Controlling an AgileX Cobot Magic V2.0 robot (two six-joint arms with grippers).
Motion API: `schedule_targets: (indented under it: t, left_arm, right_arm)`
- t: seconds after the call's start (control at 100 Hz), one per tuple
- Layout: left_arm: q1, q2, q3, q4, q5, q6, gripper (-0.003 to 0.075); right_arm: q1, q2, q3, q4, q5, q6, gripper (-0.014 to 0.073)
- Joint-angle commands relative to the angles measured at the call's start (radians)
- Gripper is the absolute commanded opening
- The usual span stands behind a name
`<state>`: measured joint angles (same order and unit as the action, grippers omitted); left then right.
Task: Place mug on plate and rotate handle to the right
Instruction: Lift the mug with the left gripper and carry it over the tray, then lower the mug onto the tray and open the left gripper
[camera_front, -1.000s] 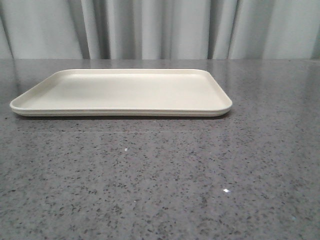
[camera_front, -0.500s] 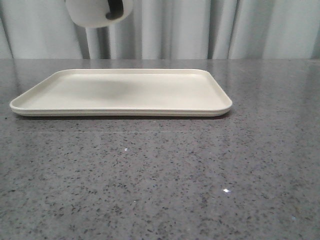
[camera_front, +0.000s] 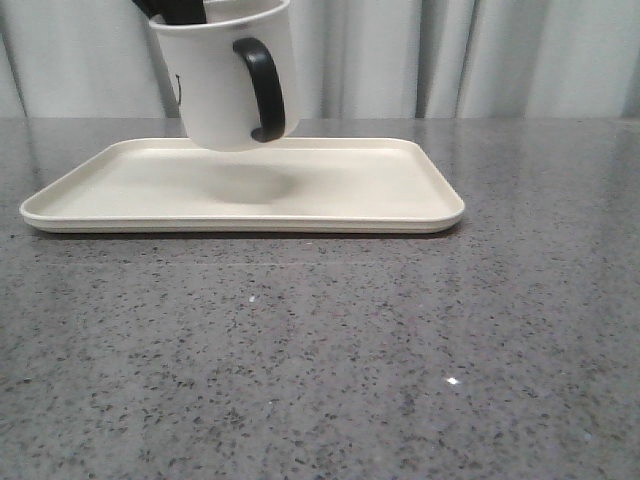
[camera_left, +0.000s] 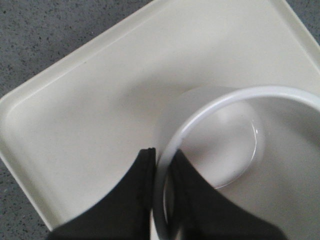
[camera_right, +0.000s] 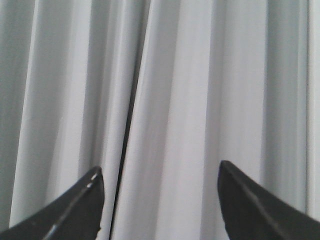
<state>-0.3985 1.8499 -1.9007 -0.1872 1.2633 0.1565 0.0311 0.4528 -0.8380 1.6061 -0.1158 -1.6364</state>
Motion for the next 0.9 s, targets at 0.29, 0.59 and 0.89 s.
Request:
schedule_targets:
  t: [0.29,0.59,0.89]
  left_arm:
    - [-0.038,-0.014,-0.032,-0.031,0.0,-0.002,-0.002]
    - [-0.038,-0.008,-0.023,-0.031,0.0,-0.002,-0.002]
    - [-0.038,0.033,-0.023,-0.036,0.0,-0.006,-0.002]
  right_arm:
    - [-0.003,0.011,-0.023,-0.013,0.013,-0.006,0.0491]
    - [-0.003,0.011,-0.023,-0.013,0.012,-0.006,0.0491]
    - [-0.003,0.011,-0.023,-0.013,0.012,-0.006,0.0491]
